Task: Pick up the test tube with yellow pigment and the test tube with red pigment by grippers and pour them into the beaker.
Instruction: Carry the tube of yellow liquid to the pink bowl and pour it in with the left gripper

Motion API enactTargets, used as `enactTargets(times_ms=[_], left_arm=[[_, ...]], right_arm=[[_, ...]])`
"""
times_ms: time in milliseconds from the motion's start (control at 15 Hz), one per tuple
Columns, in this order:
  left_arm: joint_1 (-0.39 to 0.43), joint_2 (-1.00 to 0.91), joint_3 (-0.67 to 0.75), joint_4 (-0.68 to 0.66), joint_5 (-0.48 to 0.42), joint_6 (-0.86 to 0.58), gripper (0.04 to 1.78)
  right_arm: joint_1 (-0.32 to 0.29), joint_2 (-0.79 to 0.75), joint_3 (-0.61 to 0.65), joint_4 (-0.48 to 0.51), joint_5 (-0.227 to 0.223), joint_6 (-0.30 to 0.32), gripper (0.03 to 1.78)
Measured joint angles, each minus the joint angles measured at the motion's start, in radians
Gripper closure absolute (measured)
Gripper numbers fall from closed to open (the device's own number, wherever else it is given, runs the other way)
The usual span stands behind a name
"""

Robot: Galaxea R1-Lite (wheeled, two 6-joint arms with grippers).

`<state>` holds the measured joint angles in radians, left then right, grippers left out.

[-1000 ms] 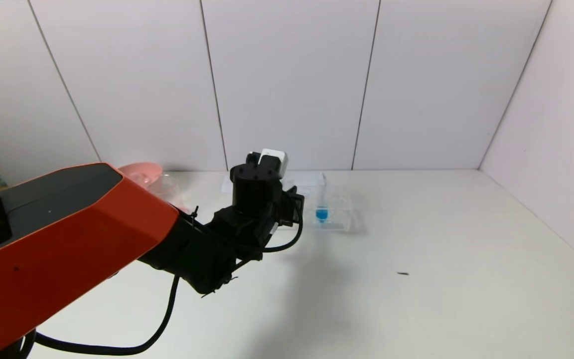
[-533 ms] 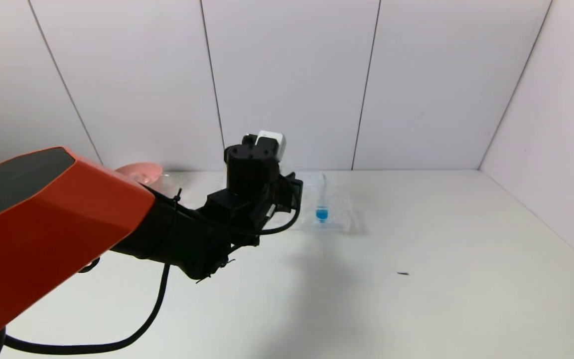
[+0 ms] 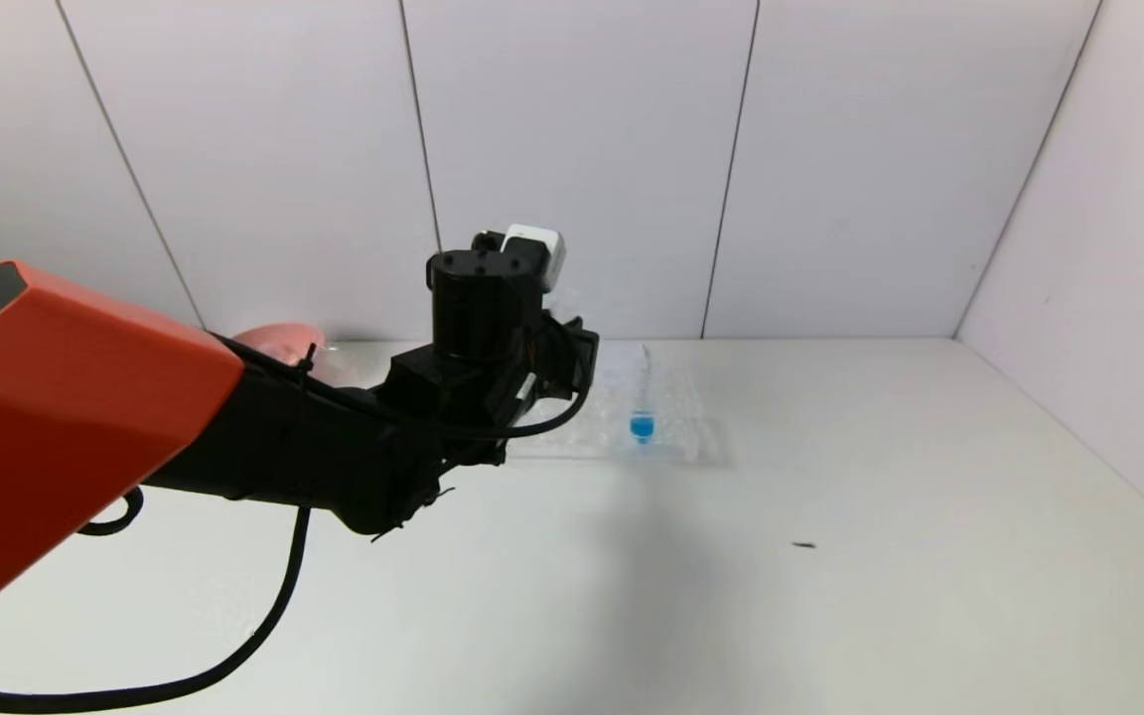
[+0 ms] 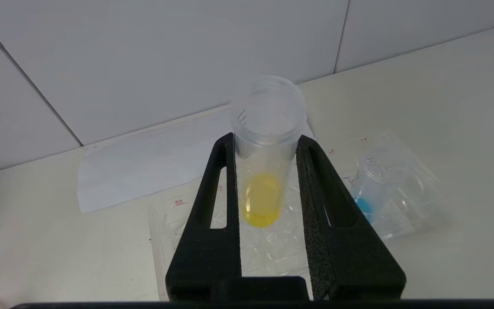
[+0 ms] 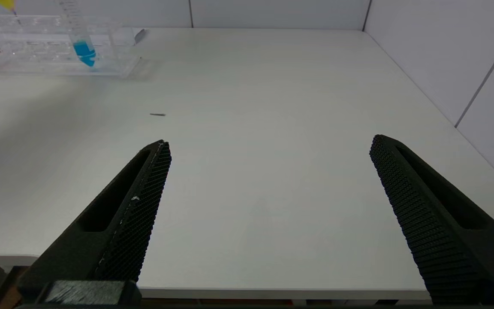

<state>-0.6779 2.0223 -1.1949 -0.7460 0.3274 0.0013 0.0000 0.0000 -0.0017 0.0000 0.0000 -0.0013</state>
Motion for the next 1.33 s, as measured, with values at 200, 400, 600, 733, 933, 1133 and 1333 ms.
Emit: enactTargets(times_ms=[200, 400, 600, 733, 933, 1133, 1333], left_arm=[[0.000, -0.029, -0.009, 0.035, -0.002, -0.001, 1.38], [-0.001, -0.053, -0.011, 0.051, -0.004, -0.001, 1.38], [-0.002, -0.067, -0.011, 0.055, -0.005, -0.001, 1.38], [-0.002, -0.072, -0.011, 0.057, -0.004, -0.001, 1.38], [-0.002, -0.084, -0.010, 0.070, -0.004, -0.001, 1.38], [-0.001, -0.108, -0.006, 0.097, -0.004, -0.001, 1.38], [0.004, -0.139, -0.001, 0.132, -0.005, -0.003, 1.38]], right_arm=[[0.000, 0.000, 0.000, 0.000, 0.000, 0.000, 0.11], [0.000, 0.000, 0.000, 0.000, 0.000, 0.000, 0.11], [0.000, 0.000, 0.000, 0.000, 0.000, 0.001, 0.11], [0.000, 0.000, 0.000, 0.000, 0.000, 0.000, 0.11], [0.000, 0.000, 0.000, 0.000, 0.000, 0.000, 0.11], [0.000, 0.000, 0.000, 0.000, 0.000, 0.000, 0.11], [0.000, 0.000, 0.000, 0.000, 0.000, 0.000, 0.11]])
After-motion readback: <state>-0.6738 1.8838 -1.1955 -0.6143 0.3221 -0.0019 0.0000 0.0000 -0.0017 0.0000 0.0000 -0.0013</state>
